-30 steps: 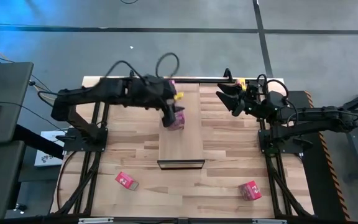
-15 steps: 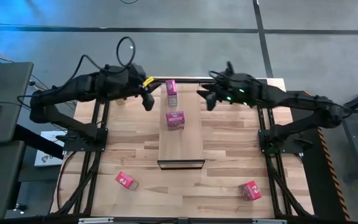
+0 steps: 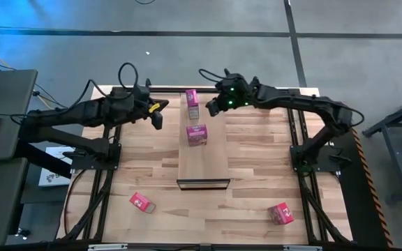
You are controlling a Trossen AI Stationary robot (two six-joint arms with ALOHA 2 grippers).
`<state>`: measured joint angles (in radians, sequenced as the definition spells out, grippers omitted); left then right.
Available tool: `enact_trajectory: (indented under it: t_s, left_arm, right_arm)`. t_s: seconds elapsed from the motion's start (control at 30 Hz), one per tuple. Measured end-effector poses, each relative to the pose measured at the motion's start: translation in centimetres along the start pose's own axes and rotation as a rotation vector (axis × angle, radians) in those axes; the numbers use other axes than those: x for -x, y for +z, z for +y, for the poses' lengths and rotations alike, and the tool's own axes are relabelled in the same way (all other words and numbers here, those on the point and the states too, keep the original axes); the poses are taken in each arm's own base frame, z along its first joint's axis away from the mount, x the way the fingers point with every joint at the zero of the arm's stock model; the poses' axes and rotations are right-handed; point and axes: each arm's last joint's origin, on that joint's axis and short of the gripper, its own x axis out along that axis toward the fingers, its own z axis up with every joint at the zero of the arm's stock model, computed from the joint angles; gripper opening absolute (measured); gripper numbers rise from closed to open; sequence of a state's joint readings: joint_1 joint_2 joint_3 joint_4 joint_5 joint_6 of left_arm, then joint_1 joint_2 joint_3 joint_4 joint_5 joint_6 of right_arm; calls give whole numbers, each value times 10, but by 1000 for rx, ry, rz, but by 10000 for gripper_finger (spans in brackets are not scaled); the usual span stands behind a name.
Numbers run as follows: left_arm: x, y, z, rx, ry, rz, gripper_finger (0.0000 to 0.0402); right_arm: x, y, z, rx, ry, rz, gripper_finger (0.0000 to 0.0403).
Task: Stack cereal on shelf
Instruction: Put the purple cereal box on the shelf aligned with the other purple cereal box
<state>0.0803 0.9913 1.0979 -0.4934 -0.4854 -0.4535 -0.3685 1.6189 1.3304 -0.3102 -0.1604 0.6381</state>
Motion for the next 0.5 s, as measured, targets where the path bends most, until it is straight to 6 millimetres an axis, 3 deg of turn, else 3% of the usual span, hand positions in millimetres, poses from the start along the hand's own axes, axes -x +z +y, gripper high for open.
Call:
enact_trajectory:
  t_s: [0.23, 0.5]
  left_arm:
    - [-5, -7, 1, -7, 16, 21, 1]
    - [-4, -7, 3, -78, 64, 2, 1]
  right_arm:
    - [-26, -7, 2, -58, -17, -37, 1]
    - [-36, -9, 3, -98, -5, -52, 0]
